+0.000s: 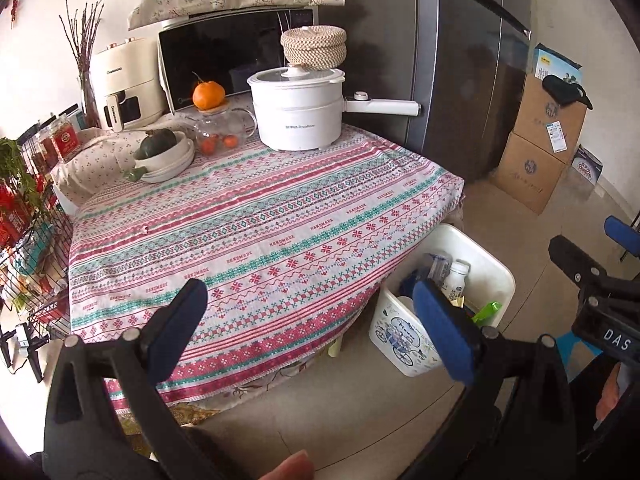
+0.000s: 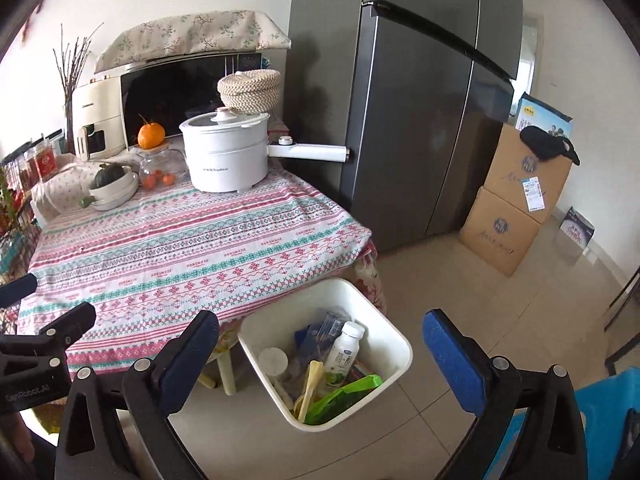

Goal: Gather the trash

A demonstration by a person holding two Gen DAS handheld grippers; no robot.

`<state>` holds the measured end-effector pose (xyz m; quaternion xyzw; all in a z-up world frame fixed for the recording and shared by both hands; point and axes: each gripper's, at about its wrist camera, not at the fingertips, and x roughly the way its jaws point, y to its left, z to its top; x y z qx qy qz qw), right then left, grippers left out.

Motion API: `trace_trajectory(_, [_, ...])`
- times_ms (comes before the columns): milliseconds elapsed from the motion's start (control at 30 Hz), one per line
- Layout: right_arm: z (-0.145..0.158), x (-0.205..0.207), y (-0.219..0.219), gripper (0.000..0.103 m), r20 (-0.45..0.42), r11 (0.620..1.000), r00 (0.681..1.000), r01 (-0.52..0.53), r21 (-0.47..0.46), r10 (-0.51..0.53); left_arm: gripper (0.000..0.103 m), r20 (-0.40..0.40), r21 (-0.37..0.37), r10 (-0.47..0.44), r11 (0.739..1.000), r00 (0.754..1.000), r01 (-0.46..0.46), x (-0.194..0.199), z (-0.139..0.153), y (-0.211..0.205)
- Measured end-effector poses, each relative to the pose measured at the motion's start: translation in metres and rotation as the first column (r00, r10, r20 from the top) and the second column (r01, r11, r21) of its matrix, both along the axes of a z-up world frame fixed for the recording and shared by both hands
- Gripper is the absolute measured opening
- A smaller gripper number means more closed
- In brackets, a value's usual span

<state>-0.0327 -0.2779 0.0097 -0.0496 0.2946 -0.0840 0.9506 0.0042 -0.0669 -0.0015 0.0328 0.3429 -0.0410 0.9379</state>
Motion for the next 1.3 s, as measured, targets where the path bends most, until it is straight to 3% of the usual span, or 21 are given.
trace_trajectory(200, [0.013,-0.011,0.002,0.103,0.06,1.0,0.998,0.002,0.008,-0.002,0.102,0.058,-0.009,0.038,0.999,0.998,-0.037,-0.013,0.011,0.009])
trace_trajectory(500, [0.011,-0.007,0.008,0.103,0.063,1.0,0.998,-0.001,0.018,0.0,0.102,0.107,-0.007,0.058,0.998,0.993,-0.058,-0.022,0.015,0.011])
trace_trajectory(1300, [0.01,-0.006,0.011,0.103,0.064,1.0,0.998,-0.005,0.021,0.003,0.102,0.092,-0.016,0.045,0.999,0.995,-0.044,-0.023,0.015,0.006])
